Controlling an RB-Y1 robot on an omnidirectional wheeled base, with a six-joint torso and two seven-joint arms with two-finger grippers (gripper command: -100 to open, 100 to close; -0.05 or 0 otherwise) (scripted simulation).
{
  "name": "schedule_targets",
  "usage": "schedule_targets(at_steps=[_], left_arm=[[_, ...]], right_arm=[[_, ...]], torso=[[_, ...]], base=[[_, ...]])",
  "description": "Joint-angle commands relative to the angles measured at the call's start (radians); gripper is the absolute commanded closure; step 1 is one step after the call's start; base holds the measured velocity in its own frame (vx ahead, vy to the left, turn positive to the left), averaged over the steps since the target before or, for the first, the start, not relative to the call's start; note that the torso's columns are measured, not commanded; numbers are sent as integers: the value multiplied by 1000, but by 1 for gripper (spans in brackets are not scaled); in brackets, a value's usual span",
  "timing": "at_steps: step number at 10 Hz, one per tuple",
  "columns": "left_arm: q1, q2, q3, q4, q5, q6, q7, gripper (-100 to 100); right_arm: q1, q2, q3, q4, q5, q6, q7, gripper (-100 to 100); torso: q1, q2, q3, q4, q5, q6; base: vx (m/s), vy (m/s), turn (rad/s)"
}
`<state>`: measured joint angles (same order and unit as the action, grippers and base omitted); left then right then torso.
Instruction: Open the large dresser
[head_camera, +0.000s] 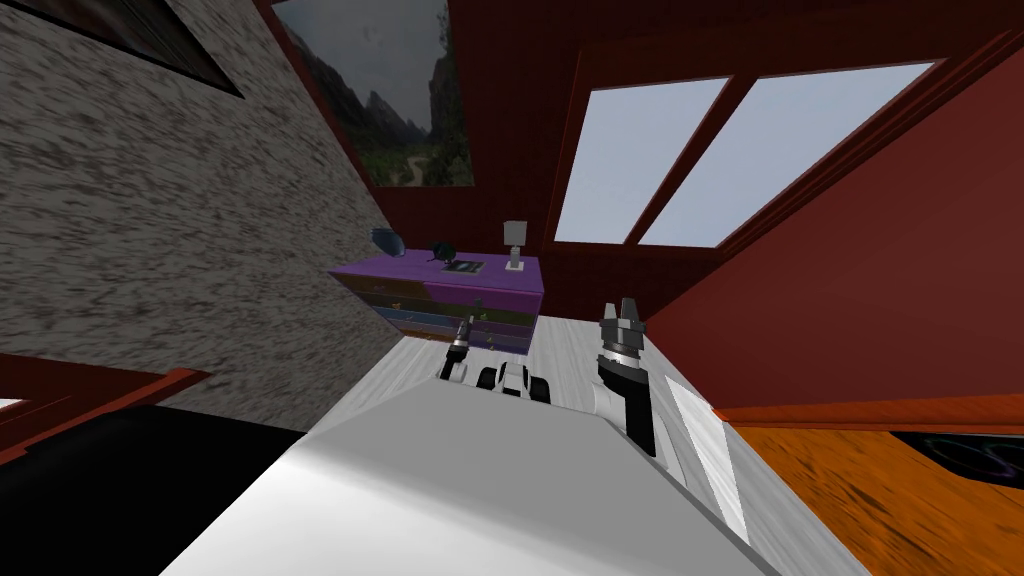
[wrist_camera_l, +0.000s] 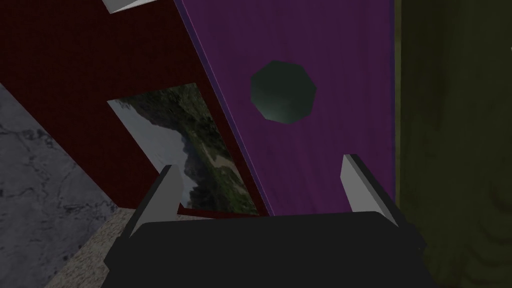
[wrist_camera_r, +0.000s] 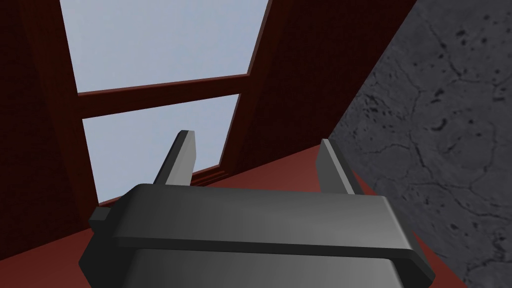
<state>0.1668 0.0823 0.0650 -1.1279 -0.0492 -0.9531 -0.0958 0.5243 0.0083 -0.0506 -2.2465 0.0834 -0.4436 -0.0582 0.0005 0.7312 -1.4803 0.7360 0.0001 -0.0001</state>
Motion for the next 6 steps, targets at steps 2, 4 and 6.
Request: schedule_targets(at_steps=[2, 4, 6], left_arm=[[-22, 43, 5, 15, 8, 16, 1, -100], [-27, -13, 6, 20, 9, 23, 2, -100], [-26, -27, 5, 19, 9, 23, 0, -100]], right_arm=[[0, 0, 0, 0, 0, 0, 0, 0], [0, 0, 0, 0, 0, 0, 0, 0], [0, 0, 0, 0, 0, 0, 0, 0]], torso=[[0, 2, 2, 1, 0, 0], [-2, 6, 3, 1, -1, 0], [0, 13, 8, 4, 0, 0]], base=[[144, -3, -17], [115, -15, -3], [17, -4, -1]])
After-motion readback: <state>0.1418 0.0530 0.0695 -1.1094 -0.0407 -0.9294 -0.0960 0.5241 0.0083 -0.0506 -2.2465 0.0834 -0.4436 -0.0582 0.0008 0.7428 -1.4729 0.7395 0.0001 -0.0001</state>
